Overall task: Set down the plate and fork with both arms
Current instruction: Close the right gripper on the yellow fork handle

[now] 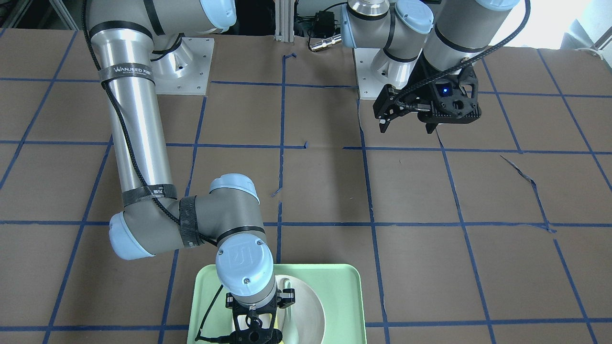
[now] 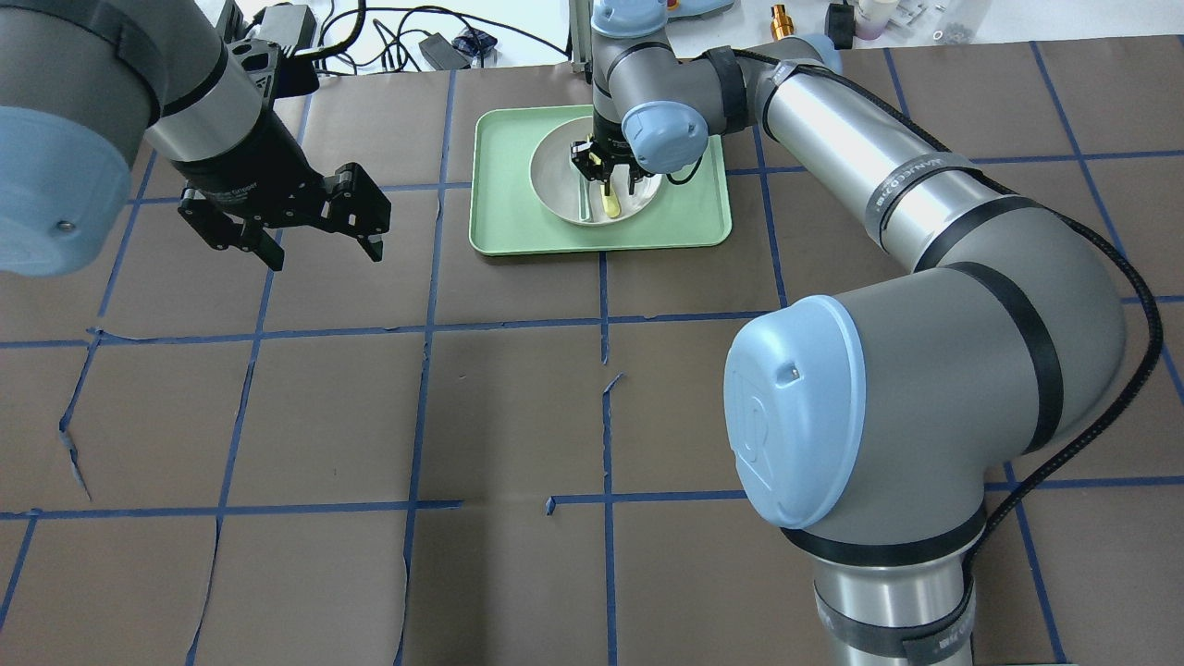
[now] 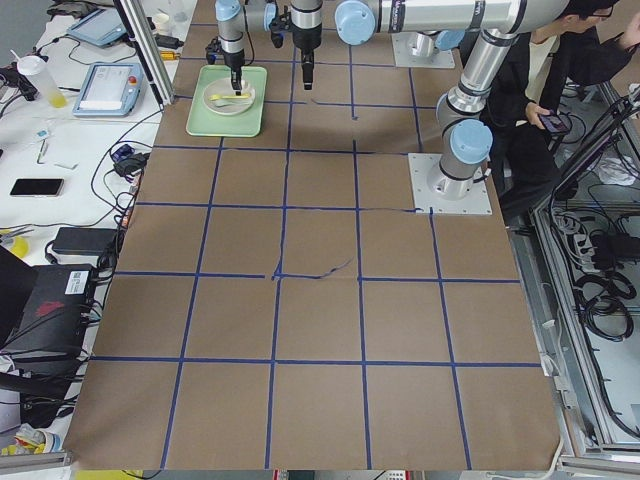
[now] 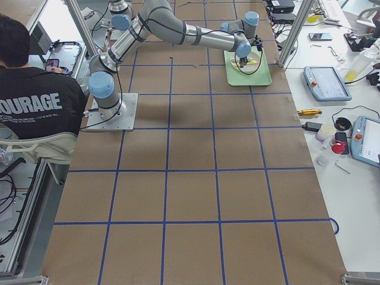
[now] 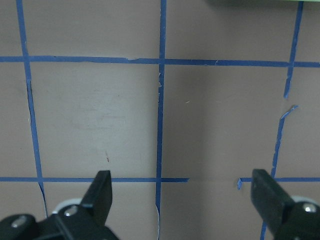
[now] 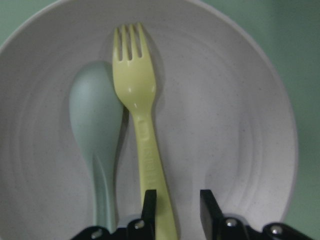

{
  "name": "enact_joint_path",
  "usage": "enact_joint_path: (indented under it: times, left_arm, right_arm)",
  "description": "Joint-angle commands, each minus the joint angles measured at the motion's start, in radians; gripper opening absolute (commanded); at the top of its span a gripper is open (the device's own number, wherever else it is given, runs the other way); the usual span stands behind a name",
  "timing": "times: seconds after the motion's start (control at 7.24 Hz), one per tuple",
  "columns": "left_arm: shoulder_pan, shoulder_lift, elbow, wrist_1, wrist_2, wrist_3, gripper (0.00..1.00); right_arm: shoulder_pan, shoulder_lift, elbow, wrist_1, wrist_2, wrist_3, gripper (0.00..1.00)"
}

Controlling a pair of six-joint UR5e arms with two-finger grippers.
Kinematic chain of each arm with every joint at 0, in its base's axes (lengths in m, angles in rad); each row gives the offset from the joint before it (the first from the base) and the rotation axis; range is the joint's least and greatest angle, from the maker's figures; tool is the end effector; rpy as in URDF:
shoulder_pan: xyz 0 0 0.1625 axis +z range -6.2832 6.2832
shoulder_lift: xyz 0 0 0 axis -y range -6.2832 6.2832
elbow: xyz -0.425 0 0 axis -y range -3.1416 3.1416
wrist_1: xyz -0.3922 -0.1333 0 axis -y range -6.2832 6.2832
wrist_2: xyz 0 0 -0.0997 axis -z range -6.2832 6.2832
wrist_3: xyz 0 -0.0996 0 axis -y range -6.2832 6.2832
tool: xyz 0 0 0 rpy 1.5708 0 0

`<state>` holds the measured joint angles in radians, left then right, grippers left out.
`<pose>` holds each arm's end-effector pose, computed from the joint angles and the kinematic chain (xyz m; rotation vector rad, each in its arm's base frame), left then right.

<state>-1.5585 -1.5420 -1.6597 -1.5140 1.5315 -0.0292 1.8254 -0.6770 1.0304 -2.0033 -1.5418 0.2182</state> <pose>-0.1313 -0.4803 0.4639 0.0645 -3.1017 -0.0056 0.3349 -0.7462 0.2016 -0.0581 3.0925 -0.1085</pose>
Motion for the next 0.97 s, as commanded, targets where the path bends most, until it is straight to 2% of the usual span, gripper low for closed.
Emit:
enact_joint_path:
  times: [0.0, 0.14, 0.28, 0.83]
  left_arm:
    - [0.002, 0.002, 0.000, 0.000, -0.001, 0.000, 1.00]
    - [0.002, 0.003, 0.000, 0.000, -0.001, 0.000, 1.00]
    - [0.002, 0.003, 0.000, 0.000, -0.001, 0.000, 1.00]
    - [0.002, 0.002, 0.000, 0.002, -0.002, 0.000, 1.00]
  right_arm:
    - [0.000, 0.000, -0.012, -0.002, 0.002, 0.006, 0.41]
    - [0.000, 0.002, -0.012, 0.000, 0.002, 0.009, 0.41]
    - [0.000, 0.002, -0.006, -0.002, 0.038, 0.012, 0.41]
    - [0.000, 0.005, 0.016, -0.002, 0.040, 0.007, 0.38]
